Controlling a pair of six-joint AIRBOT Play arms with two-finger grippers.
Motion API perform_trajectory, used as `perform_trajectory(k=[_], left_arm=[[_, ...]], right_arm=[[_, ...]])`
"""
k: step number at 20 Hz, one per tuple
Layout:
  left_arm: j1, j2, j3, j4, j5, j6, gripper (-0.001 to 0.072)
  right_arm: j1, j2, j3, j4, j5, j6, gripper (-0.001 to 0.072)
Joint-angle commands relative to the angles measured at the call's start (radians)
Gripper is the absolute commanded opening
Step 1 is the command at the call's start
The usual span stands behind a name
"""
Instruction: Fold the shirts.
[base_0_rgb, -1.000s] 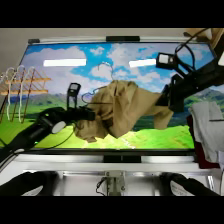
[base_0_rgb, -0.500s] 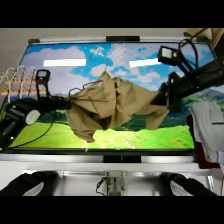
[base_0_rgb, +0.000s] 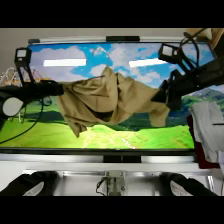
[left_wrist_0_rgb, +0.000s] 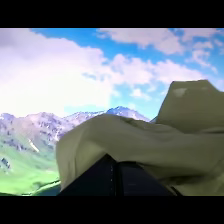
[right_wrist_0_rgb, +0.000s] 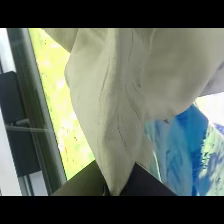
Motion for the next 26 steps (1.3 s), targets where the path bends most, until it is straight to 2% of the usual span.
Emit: perform_trajectory(k=[1, 4, 7, 11, 14, 17, 18, 20, 21, 26], left_arm=[[-0.04, 0.043, 0.079, -0.165, 0.0, 0.115, 0.0044], [-0.119, 0.079, 0.15, -0.163, -0.024, 0.131, 0.0044], [-0.148, 0.098, 0.229, -0.163, -0.111, 0.131, 0.0045], [-0.151, 0.124, 0.275, -0.151, -0.268, 0.131, 0.0045], [-0.16, 0.114, 0.268, -0.153, -0.443, 0.131, 0.0045], [-0.173, 0.107, 0.24, -0.152, -0.417, 0.131, 0.005], [-0.173, 0.106, 0.241, -0.153, -0.38, 0.131, 0.0129], [-0.173, 0.117, 0.243, -0.153, -0.261, 0.131, 0.0395], [-0.173, 0.126, 0.249, -0.152, -0.2, 0.131, 0.0472], [-0.173, 0.151, 0.355, -0.152, 0.065, 0.131, 0.0474]], right_arm=[[0.028, 0.001, 0.0, -0.018, -0.053, 0.058, 0.0056], [0.08, 0.001, 0.0, -0.035, -0.154, 0.154, 0.0056], [0.099, 0.001, 0.0, -0.023, -0.266, 0.241, 0.0056], [0.098, 0.002, 0.0, 0.003, -0.332, 0.327, 0.0055], [0.098, 0.012, 0.001, 0.101, -0.416, 0.356, 0.0055], [0.099, 0.035, 0.004, 0.229, -0.466, 0.354, 0.0055], [0.099, 0.048, 0.004, 0.229, -0.464, 0.354, 0.0055], [0.098, 0.082, 0.004, 0.207, -0.455, 0.357, 0.0055], [0.098, 0.099, 0.004, 0.192, -0.455, 0.365, 0.0055], [0.098, 0.186, 0.004, 0.093, -0.528, 0.437, 0.0053]])
